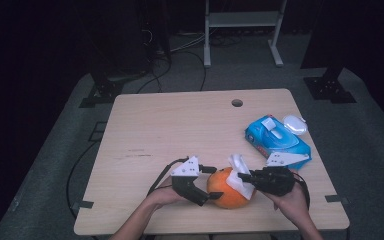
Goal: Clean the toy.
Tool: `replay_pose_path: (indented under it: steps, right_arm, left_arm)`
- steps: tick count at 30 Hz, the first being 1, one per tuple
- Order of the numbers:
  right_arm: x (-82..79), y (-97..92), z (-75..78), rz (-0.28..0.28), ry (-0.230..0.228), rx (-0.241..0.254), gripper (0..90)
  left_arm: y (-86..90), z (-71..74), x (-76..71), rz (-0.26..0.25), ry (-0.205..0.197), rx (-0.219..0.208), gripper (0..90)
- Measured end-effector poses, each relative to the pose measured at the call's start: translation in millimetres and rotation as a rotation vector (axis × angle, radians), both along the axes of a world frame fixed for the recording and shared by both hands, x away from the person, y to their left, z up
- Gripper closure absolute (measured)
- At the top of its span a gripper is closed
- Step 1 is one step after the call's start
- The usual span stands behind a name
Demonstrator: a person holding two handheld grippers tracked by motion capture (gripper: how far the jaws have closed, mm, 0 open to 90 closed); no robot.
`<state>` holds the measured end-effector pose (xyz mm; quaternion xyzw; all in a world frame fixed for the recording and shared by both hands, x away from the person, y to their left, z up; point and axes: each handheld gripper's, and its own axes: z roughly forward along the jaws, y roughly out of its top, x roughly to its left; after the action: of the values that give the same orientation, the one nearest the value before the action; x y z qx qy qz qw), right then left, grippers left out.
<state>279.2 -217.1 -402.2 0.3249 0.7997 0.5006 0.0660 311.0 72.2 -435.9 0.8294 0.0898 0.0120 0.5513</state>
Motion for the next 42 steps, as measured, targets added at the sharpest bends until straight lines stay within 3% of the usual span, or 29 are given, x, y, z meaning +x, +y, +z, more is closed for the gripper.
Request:
replay_pose_path:
  steps: [5,9,13,15,20,22,26,30,33,36,38,42]
  right_arm:
    - [1.9,-4.6,-0.9,-0.023,-0.005,-0.001,79.8]
    - [-3.0,4.6,5.5,-0.031,-0.047,-0.035,81.0]
    - [-10.2,19.8,15.6,0.029,-0.087,-0.016,81.0]
    - [-12.5,26.3,17.0,0.023,-0.122,-0.057,80.8]
    - [-3.0,6.5,9.4,-0.039,-0.081,-0.021,80.5]
    - [-4.1,3.2,10.3,-0.059,-0.085,-0.013,80.7]
    - [-14.5,14.9,21.9,-0.021,-0.124,-0.018,81.2]
    - [-16.7,18.2,31.1,-0.006,-0.143,0.015,81.2]
    - [-14.8,17.8,26.6,-0.016,-0.134,-0.004,81.0]
    - [-9.4,16.4,14.9,-0.034,-0.107,-0.041,80.8]
    - [-6.1,14.0,11.2,-0.038,-0.077,-0.002,80.8]
    - [-12.8,18.7,21.3,-0.024,-0.117,0.015,80.8]
  left_arm:
    - [-6.9,-10.1,0.0,-0.003,0.016,0.012,13.2]
    - [-11.8,-6.7,-5.7,0.053,-0.027,0.043,30.7]
    - [-17.8,-3.1,-10.2,0.070,-0.033,0.022,35.2]
    - [-17.6,-1.6,-10.4,0.078,-0.026,0.013,37.5]
    - [-16.7,0.3,-9.7,0.077,0.001,-0.009,40.6]
    - [-18.2,1.5,-10.5,0.073,0.010,-0.023,41.1]
    - [-17.6,12.8,-15.3,0.054,0.018,-0.046,42.2]
    - [-11.5,21.6,-15.9,0.057,0.015,-0.065,42.3]
    - [-8.4,23.0,-14.0,0.063,0.013,-0.039,42.3]
    - [-4.4,21.6,-10.3,0.076,0.038,-0.042,42.9]
    - [-4.4,21.6,-10.0,0.079,0.042,-0.045,43.0]
    - [-3.9,24.0,-9.9,0.088,0.039,-0.047,42.8]
